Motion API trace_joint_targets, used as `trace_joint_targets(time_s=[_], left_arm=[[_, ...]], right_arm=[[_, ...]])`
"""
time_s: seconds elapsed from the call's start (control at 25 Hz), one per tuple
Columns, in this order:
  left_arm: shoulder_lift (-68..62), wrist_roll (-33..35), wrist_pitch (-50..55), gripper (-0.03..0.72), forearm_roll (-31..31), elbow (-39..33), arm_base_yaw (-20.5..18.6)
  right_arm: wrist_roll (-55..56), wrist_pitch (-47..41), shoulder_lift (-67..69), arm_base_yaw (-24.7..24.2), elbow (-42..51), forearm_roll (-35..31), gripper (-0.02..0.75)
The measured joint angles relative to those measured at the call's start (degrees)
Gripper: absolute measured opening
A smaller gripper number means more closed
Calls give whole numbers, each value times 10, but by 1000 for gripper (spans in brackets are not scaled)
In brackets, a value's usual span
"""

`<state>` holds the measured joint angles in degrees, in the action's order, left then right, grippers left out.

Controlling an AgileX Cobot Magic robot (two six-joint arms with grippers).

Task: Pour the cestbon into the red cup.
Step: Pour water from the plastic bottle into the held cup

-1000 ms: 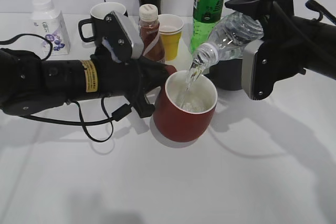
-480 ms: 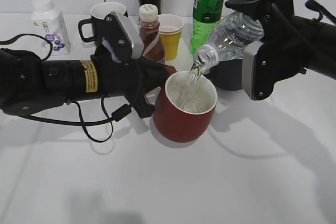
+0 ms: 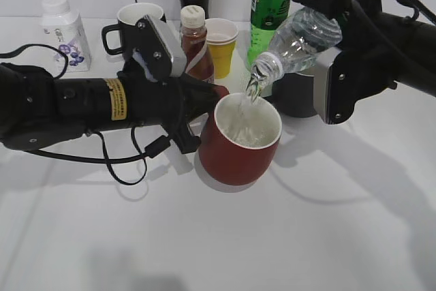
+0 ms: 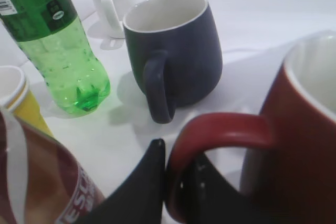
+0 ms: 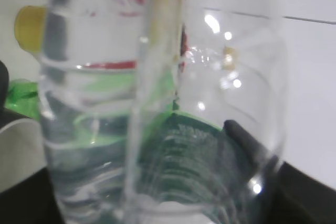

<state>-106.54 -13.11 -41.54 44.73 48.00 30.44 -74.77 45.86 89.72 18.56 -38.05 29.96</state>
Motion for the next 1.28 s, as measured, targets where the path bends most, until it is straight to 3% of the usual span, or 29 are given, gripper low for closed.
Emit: trace_joint_targets(time_s=[0.64, 0.84, 1.04, 1.28], left_arm=[[0, 2, 1, 59, -1, 0, 0], [0, 2, 1, 59, -29, 0, 0], [0, 2, 1, 59, -74, 0, 0], [0, 2, -7, 59, -83, 0, 0]], right_arm=[[-4, -7, 0, 0, 0, -26, 477], [3, -20, 0, 0, 0, -33, 477], [50, -20, 0, 0, 0, -41, 477], [138, -20, 0, 0, -4, -41, 477]])
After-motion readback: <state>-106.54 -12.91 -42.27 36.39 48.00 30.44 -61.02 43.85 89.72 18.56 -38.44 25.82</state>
